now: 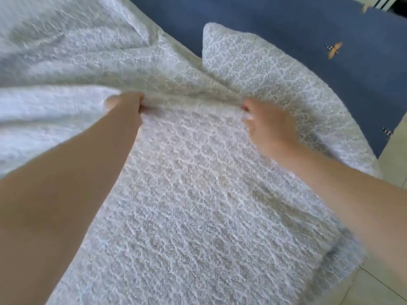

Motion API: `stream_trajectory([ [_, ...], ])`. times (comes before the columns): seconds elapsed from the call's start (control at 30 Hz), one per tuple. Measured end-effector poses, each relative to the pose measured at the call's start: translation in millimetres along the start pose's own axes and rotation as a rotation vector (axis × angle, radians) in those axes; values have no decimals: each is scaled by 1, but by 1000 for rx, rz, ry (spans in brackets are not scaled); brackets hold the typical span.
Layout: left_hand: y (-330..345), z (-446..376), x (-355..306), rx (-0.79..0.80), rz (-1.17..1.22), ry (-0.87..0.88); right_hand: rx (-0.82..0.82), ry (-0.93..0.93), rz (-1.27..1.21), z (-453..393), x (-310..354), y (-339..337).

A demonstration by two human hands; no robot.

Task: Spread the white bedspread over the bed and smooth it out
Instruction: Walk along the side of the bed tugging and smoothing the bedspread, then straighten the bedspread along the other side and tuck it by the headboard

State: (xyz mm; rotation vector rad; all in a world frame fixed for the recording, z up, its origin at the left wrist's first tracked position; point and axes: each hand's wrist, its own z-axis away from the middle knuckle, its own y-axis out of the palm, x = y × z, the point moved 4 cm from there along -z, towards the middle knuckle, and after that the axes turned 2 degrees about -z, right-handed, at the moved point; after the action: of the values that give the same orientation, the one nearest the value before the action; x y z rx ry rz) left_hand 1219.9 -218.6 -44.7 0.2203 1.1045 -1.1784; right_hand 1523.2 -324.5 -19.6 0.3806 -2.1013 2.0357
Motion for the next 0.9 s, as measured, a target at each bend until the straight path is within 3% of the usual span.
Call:
stream_trajectory([
  [0.07,17,0,-9,114,-37,98,-22,56,20,-9,-14,2],
  [0.13,27,2,7,191,-219,184,19,59,60,-5,-18,17],
  [0.23,47,23,55,383,-679,449,94,38,-46,1,-23,32],
  [0.33,54,54,101,359,-1085,682,119,36,-310,6,-34,15],
  [0.4,54,84,126,332,-1108,682,-60,69,-353,14,-54,-10],
  [0.5,64,138,158,281,-1090,660,-296,189,-138,33,-107,-44],
  [0.6,81,190,179,264,-1079,678,-354,539,-150,51,-177,-57],
  [0.67,88,220,197,257,-1114,709,-216,826,-319,69,-211,-53],
  [0.7,89,229,205,247,-1154,722,-94,863,-338,76,-216,-45],
  [0.8,90,240,219,218,-1198,728,150,740,-460,85,-209,-29],
  [0.9,91,240,219,193,-1185,728,360,712,-765,77,-187,-18],
])
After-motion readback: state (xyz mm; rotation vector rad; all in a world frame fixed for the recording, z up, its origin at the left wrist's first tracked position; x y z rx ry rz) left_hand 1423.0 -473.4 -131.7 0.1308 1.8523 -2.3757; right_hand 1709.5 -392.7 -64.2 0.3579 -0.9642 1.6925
